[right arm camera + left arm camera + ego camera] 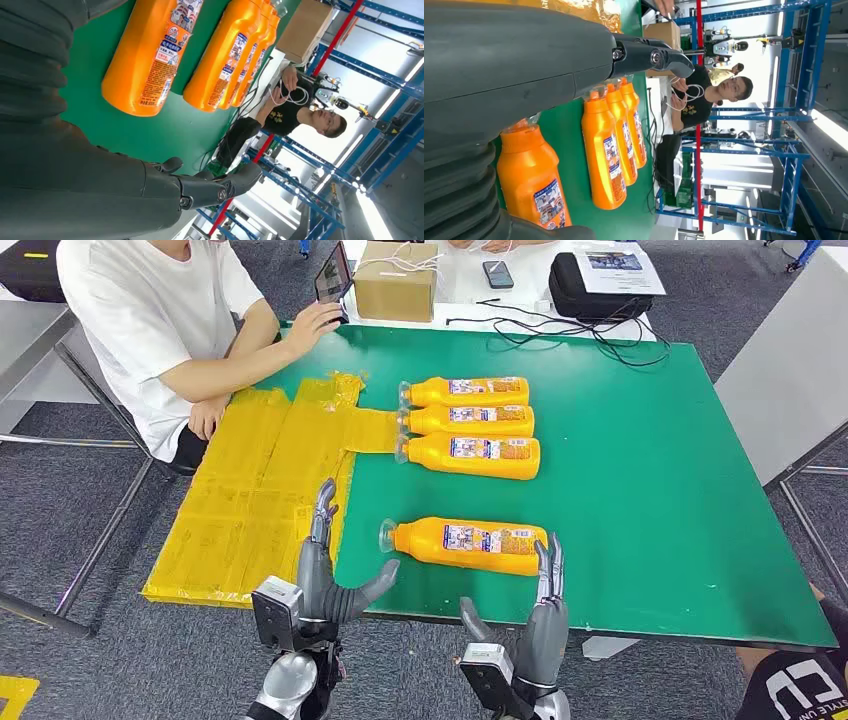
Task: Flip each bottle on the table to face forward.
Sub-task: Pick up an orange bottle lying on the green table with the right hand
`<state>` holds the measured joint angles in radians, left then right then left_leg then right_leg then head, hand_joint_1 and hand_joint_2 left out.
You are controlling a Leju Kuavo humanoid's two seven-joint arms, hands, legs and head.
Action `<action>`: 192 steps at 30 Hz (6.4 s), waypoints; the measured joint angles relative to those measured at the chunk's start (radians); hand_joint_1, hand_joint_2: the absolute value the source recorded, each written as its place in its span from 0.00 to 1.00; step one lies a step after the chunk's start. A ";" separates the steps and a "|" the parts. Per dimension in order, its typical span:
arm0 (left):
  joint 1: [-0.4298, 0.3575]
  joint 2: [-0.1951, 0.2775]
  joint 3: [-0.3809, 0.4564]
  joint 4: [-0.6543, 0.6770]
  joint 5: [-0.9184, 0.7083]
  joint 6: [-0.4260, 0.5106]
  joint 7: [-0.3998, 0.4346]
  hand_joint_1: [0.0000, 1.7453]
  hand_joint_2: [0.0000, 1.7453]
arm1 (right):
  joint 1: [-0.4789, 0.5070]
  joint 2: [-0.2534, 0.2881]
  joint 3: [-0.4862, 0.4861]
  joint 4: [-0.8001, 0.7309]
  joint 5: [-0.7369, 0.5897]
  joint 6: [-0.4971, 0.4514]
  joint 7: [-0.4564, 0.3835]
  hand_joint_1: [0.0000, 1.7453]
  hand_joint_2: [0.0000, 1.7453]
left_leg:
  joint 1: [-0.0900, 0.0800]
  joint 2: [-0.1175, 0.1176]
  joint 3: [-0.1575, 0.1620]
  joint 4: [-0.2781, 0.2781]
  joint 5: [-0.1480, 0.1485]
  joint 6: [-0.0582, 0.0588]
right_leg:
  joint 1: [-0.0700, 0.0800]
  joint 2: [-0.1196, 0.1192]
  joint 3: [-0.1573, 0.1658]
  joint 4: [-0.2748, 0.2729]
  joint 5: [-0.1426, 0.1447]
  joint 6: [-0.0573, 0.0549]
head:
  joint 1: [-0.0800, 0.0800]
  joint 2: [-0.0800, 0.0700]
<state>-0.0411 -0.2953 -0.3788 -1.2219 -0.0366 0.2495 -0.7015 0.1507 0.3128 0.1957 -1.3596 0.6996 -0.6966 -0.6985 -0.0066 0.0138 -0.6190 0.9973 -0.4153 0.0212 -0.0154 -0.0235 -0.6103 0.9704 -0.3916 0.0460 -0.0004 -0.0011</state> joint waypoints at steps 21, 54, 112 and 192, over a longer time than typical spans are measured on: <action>0.000 0.000 -0.003 0.000 -0.007 -0.003 0.000 0.00 1.00 | 0.000 -0.001 0.005 0.000 -0.001 0.000 0.000 0.00 1.00 | 0.000 0.000 0.000 0.000 0.000 0.000 | 0.000 0.000 0.000 0.000 0.000 0.000 | 0.000 0.000; 0.022 0.005 -0.007 -0.039 -0.014 -0.028 0.000 0.00 1.00 | -0.108 -0.181 0.015 0.043 0.395 0.064 0.424 0.00 1.00 | 0.000 0.000 0.000 0.000 0.000 0.000 | 0.000 0.000 0.001 0.000 0.000 0.000 | 0.000 0.000; 0.038 0.011 -0.025 -0.057 -0.016 -0.005 0.000 0.00 1.00 | -0.048 -0.051 -0.081 -0.027 0.154 0.003 0.123 0.00 1.00 | 0.000 0.000 0.000 0.000 0.000 0.000 | -0.001 0.000 0.000 0.000 0.000 0.000 | 0.000 0.000; -0.024 -0.003 -0.007 0.035 -0.039 -0.069 0.000 0.00 1.00 | -0.552 -0.210 0.245 0.608 0.736 0.331 0.843 0.00 1.00 | -0.001 0.000 0.001 0.001 0.002 0.002 | -0.001 0.000 0.001 0.000 0.002 0.002 | 0.000 0.000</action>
<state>-0.0655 -0.2979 -0.3855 -1.1869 -0.0752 0.1803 -0.7015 -0.4011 0.1028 0.4404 -0.7515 1.4357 -0.3654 0.1442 -0.0078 0.0139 -0.6176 0.9978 -0.4135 0.0230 -0.0167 -0.0232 -0.6090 0.9703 -0.3897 0.0475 -0.0007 -0.0011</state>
